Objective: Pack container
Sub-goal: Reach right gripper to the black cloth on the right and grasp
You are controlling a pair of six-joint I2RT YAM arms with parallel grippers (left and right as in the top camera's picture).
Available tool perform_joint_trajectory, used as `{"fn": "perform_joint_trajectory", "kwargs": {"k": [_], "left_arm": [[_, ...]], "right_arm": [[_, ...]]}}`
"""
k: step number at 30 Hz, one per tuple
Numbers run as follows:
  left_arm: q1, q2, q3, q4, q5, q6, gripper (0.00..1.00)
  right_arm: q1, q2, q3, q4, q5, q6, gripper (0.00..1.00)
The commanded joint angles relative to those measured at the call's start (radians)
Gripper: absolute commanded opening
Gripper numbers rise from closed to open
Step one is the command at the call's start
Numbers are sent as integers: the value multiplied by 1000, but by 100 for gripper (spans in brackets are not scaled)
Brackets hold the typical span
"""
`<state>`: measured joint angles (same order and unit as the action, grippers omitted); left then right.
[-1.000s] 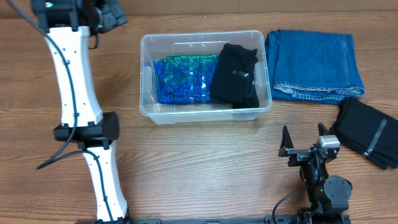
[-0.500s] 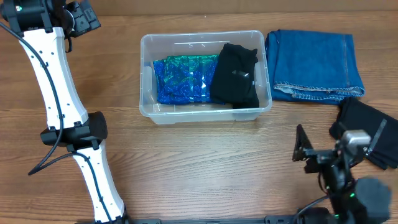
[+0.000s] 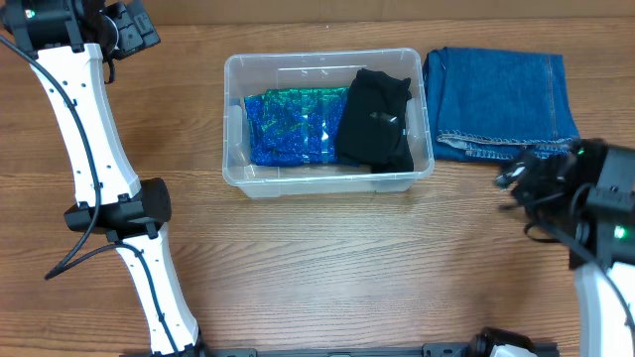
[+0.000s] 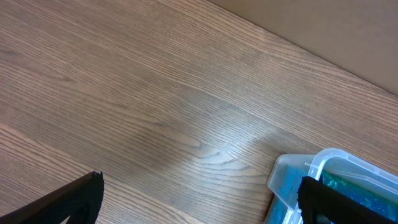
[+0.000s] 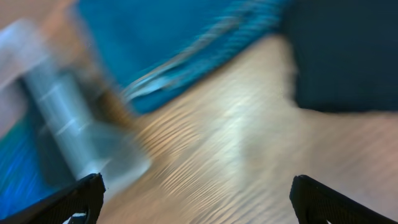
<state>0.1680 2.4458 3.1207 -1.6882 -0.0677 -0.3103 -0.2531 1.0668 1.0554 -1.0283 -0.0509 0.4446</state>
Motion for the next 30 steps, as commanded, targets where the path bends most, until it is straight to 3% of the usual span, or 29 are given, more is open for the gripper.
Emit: {"fn": "perform_joint_trajectory", "kwargs": {"k": [1,10,18,20,26,30], "left_arm": [[2,-39,1,-1,-13,19,100],[2,-39,1,-1,-13,19,100],[2,-39,1,-1,-13,19,100],[2,-39,1,-1,-13,19,100],[2,-39,1,-1,-13,19,100],[2,-39,1,-1,-13,19,100]], "right_arm": [[-156,110,8,-29,134,343,100],[-462,366,-129,179,83,449,100],[-471,497,-187,412,87,446,100],[-471,520,-187,439,87,445,95],[-471,593,-187,482,103,438,40],[-471,674,-187,489,121,414,32]]}}
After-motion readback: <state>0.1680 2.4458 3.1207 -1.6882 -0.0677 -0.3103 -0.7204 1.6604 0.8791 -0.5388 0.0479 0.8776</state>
